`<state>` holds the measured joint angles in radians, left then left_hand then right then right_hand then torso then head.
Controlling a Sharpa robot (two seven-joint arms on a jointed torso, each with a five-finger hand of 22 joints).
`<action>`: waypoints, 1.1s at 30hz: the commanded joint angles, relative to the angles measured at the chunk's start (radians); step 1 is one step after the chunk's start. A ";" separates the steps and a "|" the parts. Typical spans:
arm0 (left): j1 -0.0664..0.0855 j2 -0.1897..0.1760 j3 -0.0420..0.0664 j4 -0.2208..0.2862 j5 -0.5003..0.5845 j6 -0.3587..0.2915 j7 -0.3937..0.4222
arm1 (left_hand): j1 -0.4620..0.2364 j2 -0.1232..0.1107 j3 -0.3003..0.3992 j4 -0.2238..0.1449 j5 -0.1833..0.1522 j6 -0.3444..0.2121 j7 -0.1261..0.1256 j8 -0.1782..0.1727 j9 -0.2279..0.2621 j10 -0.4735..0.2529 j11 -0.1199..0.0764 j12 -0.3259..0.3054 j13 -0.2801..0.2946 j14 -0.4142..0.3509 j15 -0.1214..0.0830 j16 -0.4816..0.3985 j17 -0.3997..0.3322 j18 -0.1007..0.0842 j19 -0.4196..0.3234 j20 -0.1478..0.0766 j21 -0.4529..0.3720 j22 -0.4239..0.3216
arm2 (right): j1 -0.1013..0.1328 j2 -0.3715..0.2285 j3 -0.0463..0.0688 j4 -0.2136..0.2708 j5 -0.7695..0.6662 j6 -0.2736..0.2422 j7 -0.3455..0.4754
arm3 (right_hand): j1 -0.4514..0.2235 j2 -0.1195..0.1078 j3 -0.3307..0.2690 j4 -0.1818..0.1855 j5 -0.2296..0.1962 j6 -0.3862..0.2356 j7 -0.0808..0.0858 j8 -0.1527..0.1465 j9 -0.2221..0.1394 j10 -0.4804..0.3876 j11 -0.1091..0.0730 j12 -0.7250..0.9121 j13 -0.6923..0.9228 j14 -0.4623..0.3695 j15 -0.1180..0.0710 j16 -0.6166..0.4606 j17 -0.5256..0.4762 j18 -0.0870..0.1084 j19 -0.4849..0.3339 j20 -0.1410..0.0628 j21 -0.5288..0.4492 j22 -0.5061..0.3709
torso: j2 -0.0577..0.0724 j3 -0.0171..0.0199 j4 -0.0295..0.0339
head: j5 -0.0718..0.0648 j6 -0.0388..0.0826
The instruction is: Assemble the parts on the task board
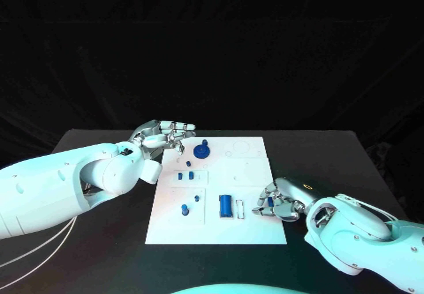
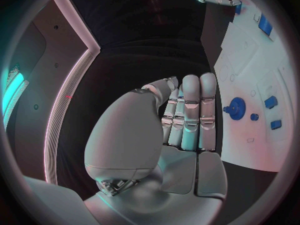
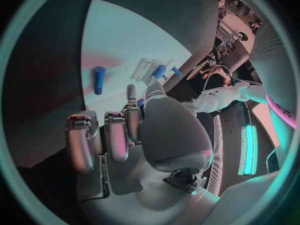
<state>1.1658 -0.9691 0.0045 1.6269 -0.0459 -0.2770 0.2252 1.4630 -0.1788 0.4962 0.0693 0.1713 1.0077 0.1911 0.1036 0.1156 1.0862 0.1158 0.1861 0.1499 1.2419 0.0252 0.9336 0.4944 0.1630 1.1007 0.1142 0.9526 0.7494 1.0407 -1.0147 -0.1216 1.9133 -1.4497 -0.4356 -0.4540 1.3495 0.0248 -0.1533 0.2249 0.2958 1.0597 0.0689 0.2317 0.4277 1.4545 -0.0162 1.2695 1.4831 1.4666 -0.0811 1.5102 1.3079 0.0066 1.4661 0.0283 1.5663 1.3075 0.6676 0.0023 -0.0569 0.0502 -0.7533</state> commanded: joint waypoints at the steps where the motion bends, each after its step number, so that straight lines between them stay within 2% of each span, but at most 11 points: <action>1: 0.000 0.001 0.000 0.002 -0.003 0.016 0.005 | -0.003 0.006 -0.005 -0.001 0.001 -0.008 -0.002 0.006 -0.001 -0.009 0.000 0.008 0.001 -0.008 0.001 0.004 -0.002 0.013 -0.007 -0.001 -0.005 -0.002 | 0.001 -0.025 0.000 0.007 0.011 -0.044 0.060 | 0.049 0.036 0.008 0.000 -0.006 -0.001 0.003 -0.013 -0.011 0.001 0.009 -0.008 -0.132 0.081 0.010 -0.001 0.158 -0.007 0.105 0.010 0.004 0.263 | -0.001 0.0014 -0.0039 | -0.009 0.003; 8: -0.001 0.004 -0.002 0.001 -0.003 0.019 0.006 | -0.003 0.006 -0.005 -0.001 0.001 -0.008 -0.002 0.006 -0.001 -0.009 0.000 0.008 0.001 -0.008 0.001 0.004 -0.002 0.013 -0.007 -0.001 -0.005 -0.002 | 0.001 -0.065 0.000 -0.005 -0.037 -0.046 0.031 | 0.045 0.029 0.007 0.007 -0.015 0.019 0.003 -0.030 -0.029 0.003 0.011 -0.008 -0.130 0.082 0.013 0.000 0.160 -0.007 0.105 0.014 0.004 0.263 | -0.001 0.0017 -0.0038 | -0.042 0.004; 11: -0.001 0.005 -0.002 0.001 -0.003 0.019 0.006 | -0.003 0.006 -0.005 -0.001 0.001 -0.008 -0.002 0.006 -0.001 -0.009 0.000 0.008 0.001 -0.008 0.001 0.004 -0.002 0.013 -0.007 -0.001 -0.005 -0.002 | 0.000 -0.067 -0.001 -0.016 -0.056 -0.043 0.012 | 0.036 0.022 0.003 0.015 -0.017 0.031 0.002 -0.035 -0.035 0.003 0.010 -0.010 -0.130 0.082 0.013 0.000 0.160 -0.007 0.105 0.014 0.004 0.263 | -0.002 0.0011 -0.0027 | -0.048 0.003; 17: -0.002 0.005 -0.002 0.001 -0.003 0.021 0.005 | -0.003 0.006 -0.005 -0.001 0.001 -0.008 -0.002 0.006 -0.001 -0.009 0.000 0.008 0.001 -0.008 0.001 0.004 -0.002 0.013 -0.007 -0.001 -0.005 -0.002 | -0.008 -0.051 -0.001 -0.036 -0.078 -0.045 -0.020 | 0.022 0.013 -0.003 0.029 -0.004 0.048 0.000 -0.042 -0.044 0.003 0.008 -0.013 -0.131 0.082 0.011 -0.001 0.159 -0.007 0.105 0.014 0.004 0.263 | 0.000 0.0020 -0.0025 | -0.048 0.003; 22: -0.002 0.005 -0.003 0.002 -0.003 0.021 0.005 | -0.003 0.006 -0.005 -0.001 0.001 -0.008 -0.002 0.006 -0.001 -0.009 0.000 0.008 0.001 -0.008 0.001 0.004 -0.002 0.013 -0.007 -0.001 -0.005 -0.002 | -0.012 -0.032 -0.001 -0.059 -0.088 -0.034 -0.044 | 0.017 0.009 -0.006 0.035 -0.001 0.054 -0.001 -0.044 -0.047 0.004 0.007 -0.014 -0.131 0.081 0.011 -0.001 0.159 -0.007 0.105 0.014 0.004 0.263 | -0.001 0.0003 0.0003 | -0.047 0.002; 28: -0.002 0.003 -0.003 0.002 -0.003 0.021 0.005 | -0.003 0.006 -0.005 -0.001 0.001 -0.008 -0.002 0.006 -0.001 -0.009 0.000 0.008 0.001 -0.008 0.001 0.004 -0.002 0.013 -0.007 -0.001 -0.005 -0.002 | -0.014 -0.019 -0.002 -0.079 -0.099 -0.020 -0.064 | 0.013 0.008 -0.007 0.039 0.000 0.058 -0.002 -0.044 -0.048 0.005 0.007 -0.012 -0.129 0.082 0.010 0.000 0.161 -0.007 0.105 0.013 0.004 0.263 | -0.001 0.0001 -0.0029 | -0.044 0.000; 33: -0.002 0.002 -0.003 0.003 -0.003 0.022 0.003 | -0.004 0.006 -0.006 -0.001 0.001 -0.008 -0.002 0.007 -0.001 -0.010 0.000 0.009 0.001 -0.008 0.001 0.005 -0.002 0.013 -0.007 -0.001 -0.006 -0.003 | -0.015 -0.009 -0.002 -0.088 -0.108 -0.005 -0.078 | 0.010 0.006 -0.008 0.042 0.000 0.061 -0.003 -0.045 -0.049 0.005 0.006 -0.012 -0.129 0.082 0.010 0.000 0.161 -0.007 0.105 0.013 0.004 0.263 | -0.001 0.0010 -0.0024 | -0.043 0.000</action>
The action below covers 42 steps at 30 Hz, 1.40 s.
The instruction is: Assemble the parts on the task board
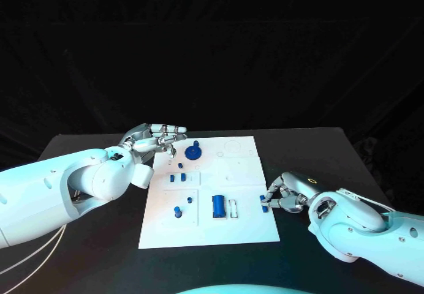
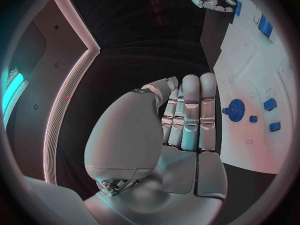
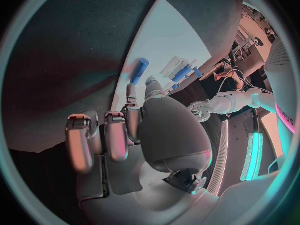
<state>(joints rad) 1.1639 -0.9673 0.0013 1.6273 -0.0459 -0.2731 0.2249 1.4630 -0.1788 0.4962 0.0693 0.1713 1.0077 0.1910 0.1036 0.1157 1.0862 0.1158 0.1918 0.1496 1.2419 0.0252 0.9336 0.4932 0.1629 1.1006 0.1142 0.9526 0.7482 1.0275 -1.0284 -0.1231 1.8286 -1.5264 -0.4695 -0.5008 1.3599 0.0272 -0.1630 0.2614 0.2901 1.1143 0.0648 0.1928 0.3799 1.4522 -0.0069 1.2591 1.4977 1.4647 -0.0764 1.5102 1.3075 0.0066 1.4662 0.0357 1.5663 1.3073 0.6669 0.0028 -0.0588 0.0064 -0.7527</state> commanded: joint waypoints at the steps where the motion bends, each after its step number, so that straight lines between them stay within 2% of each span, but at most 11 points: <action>1: 0.000 0.000 0.001 0.003 -0.003 0.019 0.004 | -0.004 0.006 -0.006 -0.001 0.001 -0.008 -0.002 0.007 -0.001 -0.010 0.000 0.004 0.002 -0.008 0.001 0.005 -0.001 0.013 -0.007 -0.001 -0.006 -0.001 | -0.002 0.006 0.000 -0.004 -0.032 0.031 -0.033 | -0.002 0.003 0.001 0.007 0.006 0.008 0.001 -0.006 -0.002 0.007 -0.003 -0.002 -0.143 0.084 0.005 0.000 0.162 -0.007 0.105 0.006 0.004 0.263 | 0.000 0.0005 -0.0005 | 0.001 -0.001; 17: 0.000 -0.001 0.001 0.004 -0.003 0.022 0.001 | -0.004 0.006 -0.006 -0.001 0.001 -0.008 -0.002 0.007 -0.001 -0.010 0.000 0.004 0.002 -0.008 0.001 0.005 -0.001 0.013 -0.007 -0.001 -0.006 -0.001 | -0.019 0.038 -0.002 -0.025 -0.033 0.080 -0.045 | -0.011 -0.004 -0.004 0.018 0.001 0.019 -0.001 -0.008 -0.005 0.009 -0.005 0.000 -0.141 0.084 0.004 0.001 0.163 -0.007 0.105 0.005 0.004 0.263 | 0.000 0.0003 -0.0008 | 0.005 -0.003; 22: 0.000 -0.002 0.001 0.004 -0.003 0.022 0.001 | -0.004 0.006 -0.006 -0.001 0.001 -0.008 -0.002 0.007 -0.001 -0.010 0.000 0.004 0.002 -0.008 0.001 0.005 -0.001 0.013 -0.007 -0.001 -0.006 -0.001 | -0.024 0.053 -0.003 -0.039 -0.045 0.118 -0.053 | 0.010 -0.007 0.004 0.007 -0.002 0.026 -0.006 -0.008 -0.006 0.009 -0.009 -0.001 -0.141 0.084 0.001 0.001 0.164 -0.007 0.105 0.003 0.004 0.263 | -0.001 0.0000 -0.0009 | 0.005 -0.005; 28: 0.000 -0.001 0.001 0.005 -0.003 0.023 0.001 | -0.004 0.006 -0.006 -0.001 0.001 -0.008 -0.002 0.007 -0.001 -0.010 0.000 0.004 0.002 -0.008 0.001 0.005 -0.001 0.013 -0.007 -0.001 -0.006 -0.001 | -0.033 0.078 -0.005 -0.063 -0.076 0.141 -0.067 | 0.031 -0.027 0.005 -0.005 0.010 0.029 -0.007 -0.012 -0.009 0.008 -0.010 -0.003 -0.141 0.084 -0.001 0.001 0.164 -0.007 0.105 0.001 0.004 0.263 | -0.001 0.0003 -0.0002 | 0.005 -0.007; 30: 0.000 -0.001 0.001 0.005 -0.003 0.024 0.000 | -0.004 0.006 -0.006 -0.001 0.001 -0.008 -0.002 0.007 -0.001 -0.010 0.000 0.004 0.002 -0.008 0.001 0.005 -0.001 0.013 -0.007 -0.001 -0.006 -0.001 | -0.034 0.085 -0.005 -0.070 -0.087 0.146 -0.073 | 0.052 -0.024 0.016 -0.016 0.012 0.030 -0.009 -0.013 -0.010 0.008 -0.012 -0.004 -0.141 0.084 -0.002 0.001 0.164 -0.007 0.105 0.000 0.004 0.263 | -0.002 0.0002 0.0000 | 0.006 -0.007; 32: 0.000 0.000 0.001 0.005 -0.003 0.024 0.000 | -0.004 0.006 -0.006 -0.001 0.001 -0.008 -0.002 0.007 -0.001 -0.010 0.000 0.004 0.002 -0.008 0.001 0.005 -0.001 0.013 -0.007 -0.001 -0.006 -0.001 | -0.035 0.091 -0.005 -0.075 -0.101 0.158 -0.077 | 0.082 -0.020 0.033 -0.032 -0.008 0.032 -0.010 -0.015 -0.011 0.007 -0.014 -0.005 -0.140 0.084 -0.004 0.001 0.164 -0.007 0.105 -0.002 0.004 0.263 | -0.002 -0.0003 0.0005 | 0.006 -0.007; 33: 0.000 0.000 0.001 0.005 -0.003 0.024 0.000 | -0.004 0.006 -0.006 -0.001 0.001 -0.008 -0.002 0.007 -0.001 -0.010 0.000 0.004 0.002 -0.008 0.001 0.005 -0.001 0.013 -0.007 -0.001 -0.006 -0.001 | -0.035 0.094 -0.005 -0.077 -0.107 0.172 -0.076 | 0.097 -0.022 0.041 -0.041 -0.014 0.032 -0.011 -0.016 -0.012 0.006 -0.015 -0.007 -0.141 0.084 -0.005 0.001 0.164 -0.007 0.105 -0.003 0.004 0.263 | -0.003 -0.0005 0.0008 | 0.006 -0.007; 36: 0.000 0.000 0.001 0.005 -0.003 0.024 0.000 | -0.004 0.006 -0.006 -0.001 0.001 -0.008 -0.002 0.007 -0.001 -0.010 0.000 0.004 0.002 -0.008 0.001 0.005 -0.001 0.013 -0.007 -0.001 -0.006 -0.001 | -0.036 0.099 -0.005 -0.079 -0.117 0.219 -0.076 | 0.115 -0.049 0.049 -0.056 -0.008 0.035 -0.008 -0.020 -0.015 0.002 -0.013 -0.014 -0.144 0.083 -0.004 -0.001 0.161 -0.007 0.105 -0.004 0.004 0.263 | -0.002 -0.0005 0.0007 | 0.007 -0.006; 38: 0.000 -0.001 0.001 0.005 -0.003 0.024 0.000 | -0.004 0.006 -0.006 -0.001 0.001 -0.008 -0.002 0.007 -0.001 -0.010 0.000 0.004 0.002 -0.008 0.001 0.005 -0.001 0.013 -0.007 -0.001 -0.006 -0.001 | -0.036 0.102 -0.005 -0.078 -0.121 0.242 -0.080 | 0.121 -0.064 0.056 -0.060 0.009 0.037 -0.007 -0.023 -0.018 -0.001 -0.012 -0.022 -0.148 0.083 -0.003 -0.003 0.159 -0.007 0.105 -0.003 0.004 0.263 | -0.002 -0.0009 0.0000 | 0.008 -0.005; 40: 0.000 -0.001 0.001 0.005 -0.003 0.024 -0.001 | -0.004 0.006 -0.006 -0.001 0.001 -0.008 -0.002 0.007 -0.001 -0.010 0.000 0.004 0.002 -0.008 0.001 0.005 -0.001 0.013 -0.007 -0.001 -0.006 -0.001 | -0.036 0.104 -0.005 -0.076 -0.125 0.251 -0.085 | 0.125 -0.071 0.072 -0.059 0.046 0.042 -0.007 -0.026 -0.022 -0.003 -0.012 -0.028 -0.151 0.083 -0.003 -0.003 0.160 -0.007 0.105 -0.003 0.004 0.263 | -0.002 -0.0008 -0.0010 | 0.009 -0.005; 42: 0.000 -0.001 0.001 0.006 -0.003 0.025 -0.001 | -0.004 0.006 -0.006 -0.001 0.001 -0.008 -0.002 0.007 -0.001 -0.010 0.000 0.004 0.002 -0.008 0.001 0.005 -0.001 0.013 -0.007 -0.001 -0.006 -0.001 | -0.036 0.104 -0.005 -0.071 -0.127 0.249 -0.093 | 0.122 -0.075 0.079 -0.055 0.060 0.043 -0.007 -0.028 -0.024 -0.004 -0.012 -0.029 -0.152 0.083 -0.003 -0.003 0.159 -0.007 0.105 -0.003 0.004 0.263 | -0.002 -0.0007 -0.0011 | 0.009 -0.005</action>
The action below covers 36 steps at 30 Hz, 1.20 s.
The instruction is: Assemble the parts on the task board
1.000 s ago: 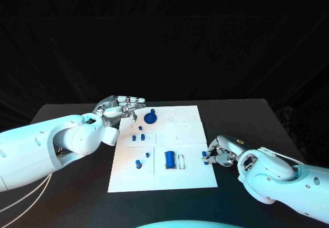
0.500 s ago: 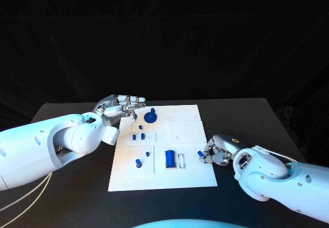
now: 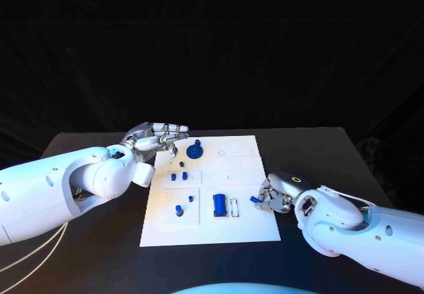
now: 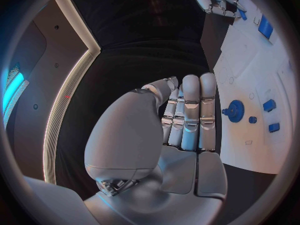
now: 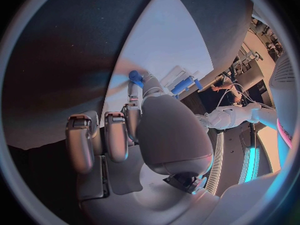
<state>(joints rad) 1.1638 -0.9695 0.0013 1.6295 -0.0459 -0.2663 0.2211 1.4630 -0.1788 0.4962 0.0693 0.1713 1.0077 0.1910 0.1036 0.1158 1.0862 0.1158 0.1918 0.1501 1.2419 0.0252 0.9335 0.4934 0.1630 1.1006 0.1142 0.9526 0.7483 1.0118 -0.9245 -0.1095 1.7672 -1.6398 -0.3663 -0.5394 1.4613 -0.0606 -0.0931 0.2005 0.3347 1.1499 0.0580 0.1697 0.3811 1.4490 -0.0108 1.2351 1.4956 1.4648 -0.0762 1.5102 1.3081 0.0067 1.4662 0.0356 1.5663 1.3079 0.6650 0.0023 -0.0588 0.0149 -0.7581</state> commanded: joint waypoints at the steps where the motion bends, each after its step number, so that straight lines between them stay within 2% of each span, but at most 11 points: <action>1: 0.000 0.001 0.001 0.004 -0.002 0.018 0.002 | -0.004 0.006 -0.006 -0.002 0.001 -0.008 -0.002 0.007 -0.001 -0.010 0.000 0.004 0.001 -0.008 0.001 0.005 -0.002 0.013 -0.007 -0.001 -0.006 -0.002 | -0.020 0.000 -0.019 -0.006 -0.014 0.143 -0.059 | 0.017 0.010 0.013 0.009 0.026 0.008 0.000 -0.007 -0.027 0.000 -0.008 -0.006 -0.150 0.083 -0.003 -0.003 0.159 -0.007 0.105 -0.003 0.005 0.263 | 0.000 0.0002 -0.0013 | 0.001 0.001; 6: 0.000 0.002 0.001 0.003 -0.002 0.018 0.002 | -0.004 0.007 -0.007 -0.001 0.001 -0.008 -0.002 0.008 -0.002 -0.011 0.000 0.005 0.001 -0.009 0.002 0.005 -0.002 0.013 -0.008 -0.001 -0.007 -0.002 | -0.020 0.000 -0.018 0.009 -0.023 0.116 -0.090 | 0.019 0.004 0.045 0.016 0.089 0.013 -0.002 -0.011 -0.032 0.000 -0.010 -0.007 -0.149 0.083 -0.005 -0.002 0.161 -0.007 0.105 -0.004 0.005 0.263 | 0.000 0.0003 -0.0004 | -0.002 0.003; 14: 0.000 0.003 0.001 0.003 -0.002 0.018 0.001 | -0.004 0.007 -0.007 -0.001 0.001 -0.008 -0.002 0.008 -0.002 -0.011 0.000 0.005 0.001 -0.009 0.002 0.005 -0.002 0.013 -0.008 -0.001 -0.007 -0.002 | -0.017 -0.003 -0.018 0.031 -0.026 0.068 -0.115 | 0.024 0.007 0.070 0.018 0.106 0.018 -0.005 -0.011 -0.033 0.003 -0.013 -0.006 -0.148 0.085 -0.007 0.001 0.167 -0.007 0.105 -0.005 0.005 0.263 | 0.001 0.0007 -0.0012 | 0.000 0.005; 19: 0.000 0.003 0.001 0.002 -0.002 0.018 0.001 | -0.004 0.007 -0.007 -0.001 0.001 -0.008 -0.002 0.008 -0.002 -0.011 0.000 0.005 0.001 -0.009 0.002 0.005 -0.002 0.013 -0.008 -0.001 -0.007 -0.002 | -0.009 -0.015 -0.016 0.063 -0.002 0.000 -0.107 | 0.023 0.007 0.094 0.022 0.122 0.022 -0.008 -0.011 -0.032 0.008 -0.015 0.003 -0.142 0.087 -0.009 0.007 0.175 -0.007 0.105 -0.007 0.005 0.263 | 0.000 0.0008 -0.0015 | -0.001 0.004; 23: 0.000 0.005 0.001 0.001 -0.002 0.020 0.001 | -0.004 0.007 -0.007 -0.001 0.001 -0.008 -0.002 0.008 -0.002 -0.011 0.000 0.005 0.001 -0.009 0.002 0.005 -0.002 0.013 -0.008 -0.001 -0.007 -0.002 | 0.007 -0.018 -0.014 0.089 0.061 -0.039 -0.081 | 0.020 0.009 0.118 0.027 0.134 0.026 -0.011 -0.010 -0.031 0.016 -0.018 0.018 -0.132 0.090 -0.010 0.014 0.187 -0.007 0.105 -0.009 0.005 0.263 | 0.000 0.0005 -0.0024 | -0.005 0.005; 27: 0.000 0.006 0.001 0.002 -0.002 0.020 0.002 | -0.004 0.007 -0.007 -0.001 0.001 -0.008 -0.002 0.008 -0.002 -0.011 0.000 0.005 0.001 -0.009 0.002 0.005 -0.002 0.013 -0.008 -0.001 -0.007 -0.002 | 0.014 -0.011 -0.013 0.106 0.147 -0.068 -0.057 | 0.006 0.005 0.141 0.036 0.149 0.026 -0.011 -0.009 -0.029 0.020 -0.019 0.024 -0.128 0.090 -0.011 0.016 0.190 -0.007 0.105 -0.010 0.005 0.263 | 0.001 0.0018 -0.0013 | -0.005 0.007; 31: 0.000 0.006 0.001 0.002 -0.002 0.020 0.002 | -0.004 0.007 -0.007 -0.001 0.001 -0.008 -0.002 0.008 -0.002 -0.011 0.000 0.005 0.001 -0.009 0.002 0.005 -0.002 0.013 -0.008 -0.001 -0.007 -0.002 | 0.016 0.001 -0.013 0.110 0.213 -0.076 -0.046 | -0.011 -0.001 0.157 0.046 0.157 0.028 -0.013 -0.007 -0.026 0.025 -0.019 0.033 -0.121 0.091 -0.012 0.020 0.196 -0.007 0.105 -0.011 0.005 0.263 | 0.002 0.0001 -0.0003 | -0.008 0.007; 36: 0.000 0.005 0.001 0.004 -0.002 0.021 0.002 | -0.004 0.007 -0.007 -0.001 0.001 -0.008 -0.002 0.008 -0.002 -0.011 0.000 0.005 0.001 -0.009 0.002 0.005 -0.002 0.013 -0.008 -0.001 -0.007 -0.002 | 0.016 0.022 -0.013 0.100 0.267 -0.073 -0.039 | -0.032 -0.011 0.172 0.056 0.168 0.031 -0.014 -0.004 -0.021 0.028 -0.020 0.037 -0.119 0.092 -0.013 0.022 0.199 -0.007 0.105 -0.012 0.005 0.263 | 0.002 0.0004 0.0000 | -0.008 0.006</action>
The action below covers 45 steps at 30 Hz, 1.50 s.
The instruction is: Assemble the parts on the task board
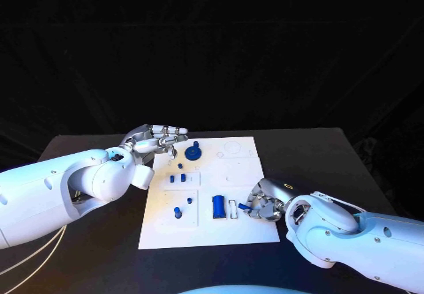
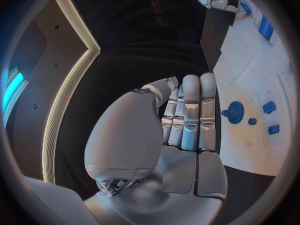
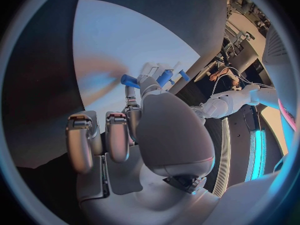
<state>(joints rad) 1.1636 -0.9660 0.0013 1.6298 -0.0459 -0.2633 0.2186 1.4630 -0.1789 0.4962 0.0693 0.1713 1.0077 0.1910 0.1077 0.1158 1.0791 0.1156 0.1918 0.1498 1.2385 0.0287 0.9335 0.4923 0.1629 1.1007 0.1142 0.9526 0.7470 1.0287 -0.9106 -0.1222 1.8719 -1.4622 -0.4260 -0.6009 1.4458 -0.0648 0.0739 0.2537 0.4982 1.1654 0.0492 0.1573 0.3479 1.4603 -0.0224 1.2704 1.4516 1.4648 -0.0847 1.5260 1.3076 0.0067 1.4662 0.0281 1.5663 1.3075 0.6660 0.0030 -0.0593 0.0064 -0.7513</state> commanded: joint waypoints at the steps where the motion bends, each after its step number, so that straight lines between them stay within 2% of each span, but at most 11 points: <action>1: 0.000 0.002 0.001 0.004 -0.002 0.018 0.005 | -0.004 0.007 -0.007 -0.001 0.001 -0.008 -0.002 0.004 -0.002 -0.004 0.000 0.005 0.001 -0.005 -0.002 0.005 -0.001 0.013 -0.008 -0.001 -0.007 -0.001 | -0.001 0.012 0.000 -0.007 0.099 -0.013 0.024 | -0.023 -0.009 0.007 0.007 0.005 0.016 -0.005 0.009 0.013 0.017 -0.009 0.002 -0.074 0.092 -0.005 0.007 0.200 -0.007 0.105 -0.004 0.005 0.263 | 0.001 0.0001 0.0002 | 0.000 -0.001; 6: 0.000 0.001 0.001 0.004 -0.002 0.018 0.004 | -0.004 0.007 -0.007 -0.001 0.001 -0.008 -0.002 0.004 -0.002 -0.004 0.000 0.005 0.001 -0.005 -0.002 0.005 -0.001 0.013 -0.008 -0.001 -0.007 -0.001 | -0.005 0.034 0.000 -0.020 0.132 -0.011 0.027 | -0.083 -0.015 0.003 0.033 0.002 0.021 -0.005 0.013 0.020 0.021 -0.007 0.003 -0.073 0.093 -0.003 0.009 0.205 -0.007 0.105 -0.004 0.005 0.263 | 0.000 0.0002 0.0002 | 0.003 -0.002; 8: 0.000 0.001 0.001 0.005 -0.002 0.018 0.004 | -0.004 0.007 -0.007 -0.001 0.001 -0.008 -0.002 0.004 -0.002 -0.004 0.000 0.005 0.001 -0.005 -0.002 0.005 -0.001 0.013 -0.008 -0.001 -0.007 -0.001 | -0.006 0.043 0.000 -0.027 0.143 -0.010 0.028 | -0.126 -0.007 -0.002 0.035 0.008 0.023 -0.006 0.015 0.025 0.022 -0.008 0.003 -0.073 0.093 -0.004 0.010 0.206 -0.007 0.105 -0.003 0.005 0.263 | 0.001 0.0002 0.0004 | 0.003 -0.001; 13: 0.000 0.000 0.001 0.006 -0.002 0.018 0.004 | -0.004 0.007 -0.007 -0.001 0.001 -0.008 -0.002 0.004 -0.002 -0.004 0.000 0.005 0.001 -0.005 -0.002 0.005 -0.001 0.013 -0.008 -0.001 -0.007 -0.001 | -0.007 0.058 0.000 -0.040 0.154 -0.012 0.029 | -0.175 -0.002 -0.011 0.035 0.016 0.025 -0.007 0.019 0.033 0.023 -0.009 0.002 -0.072 0.094 -0.004 0.010 0.206 -0.007 0.105 -0.004 0.005 0.263 | 0.001 0.0002 0.0001 | 0.004 -0.001; 34: 0.000 -0.002 0.001 0.007 -0.002 0.022 0.000 | -0.004 0.007 -0.007 -0.001 0.001 -0.008 -0.002 0.004 -0.002 -0.004 0.000 0.005 0.001 -0.005 -0.002 0.005 -0.001 0.013 -0.008 -0.001 -0.007 -0.001 | -0.008 0.098 0.000 -0.081 0.161 -0.004 0.029 | -0.261 0.005 -0.053 0.036 0.027 0.027 -0.008 0.027 0.052 0.026 -0.009 0.010 -0.065 0.092 -0.005 0.008 0.202 -0.007 0.105 -0.005 0.005 0.263 | 0.000 0.0002 -0.0005 | 0.006 -0.005; 40: 0.000 -0.003 0.001 0.007 -0.002 0.024 -0.002 | -0.004 0.007 -0.007 -0.001 0.001 -0.008 -0.002 0.004 -0.002 -0.004 0.000 0.005 0.001 -0.005 -0.002 0.005 -0.001 0.013 -0.008 -0.001 -0.007 -0.001 | -0.008 0.098 0.000 -0.083 0.158 0.000 0.029 | -0.297 0.005 -0.087 0.036 -0.018 0.025 -0.007 0.029 0.060 0.025 -0.008 0.009 -0.064 0.092 -0.004 0.007 0.201 -0.007 0.105 -0.004 0.005 0.263 | 0.000 0.0000 -0.0007 | 0.007 -0.006; 43: 0.001 -0.004 0.001 0.007 -0.002 0.024 -0.003 | -0.004 0.008 -0.008 -0.002 0.001 -0.009 -0.002 0.005 -0.002 -0.006 0.000 0.008 0.002 -0.006 -0.002 0.007 -0.002 0.014 -0.008 0.000 -0.008 -0.002 | -0.008 0.096 0.000 -0.080 0.158 0.004 0.033 | -0.327 0.008 -0.116 0.037 -0.076 0.024 -0.007 0.031 0.066 0.025 -0.008 0.009 -0.062 0.092 -0.004 0.007 0.201 -0.007 0.105 -0.003 0.005 0.263 | 0.000 -0.0001 -0.0011 | 0.007 -0.006; 45: 0.001 -0.004 0.001 0.007 -0.002 0.024 -0.004 | -0.004 0.008 -0.008 -0.002 0.001 -0.009 -0.002 0.005 -0.002 -0.006 0.000 0.008 0.002 -0.006 -0.002 0.007 -0.002 0.014 -0.008 0.000 -0.008 -0.002 | -0.008 0.095 0.000 -0.077 0.157 0.004 0.037 | -0.340 0.010 -0.129 0.037 -0.091 0.023 -0.008 0.032 0.069 0.026 -0.008 0.010 -0.061 0.092 -0.004 0.007 0.200 -0.007 0.105 -0.003 0.005 0.263 | 0.000 0.0001 -0.0010 | 0.007 -0.007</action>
<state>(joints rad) 1.1638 -0.9705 0.0011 1.6339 -0.0459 -0.2576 0.2137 1.4630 -0.1789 0.4934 0.0664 0.1713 1.0041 0.1875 0.1076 0.1158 1.0792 0.1156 0.1974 0.1504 1.2385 0.0287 0.9335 0.4913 0.1630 1.1006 0.1142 0.9471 0.7457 1.0222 -0.8168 -0.1226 1.7891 -1.3023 -0.4365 -0.5814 1.1146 -0.0543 -0.0498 0.2909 0.4136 1.1935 0.0358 0.1851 0.4159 1.4722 -0.0340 1.2794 1.3078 1.4647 -0.0842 1.5336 1.3079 0.0067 1.4662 0.0282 1.5663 1.3073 0.6659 0.0031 -0.0601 0.0135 -0.7576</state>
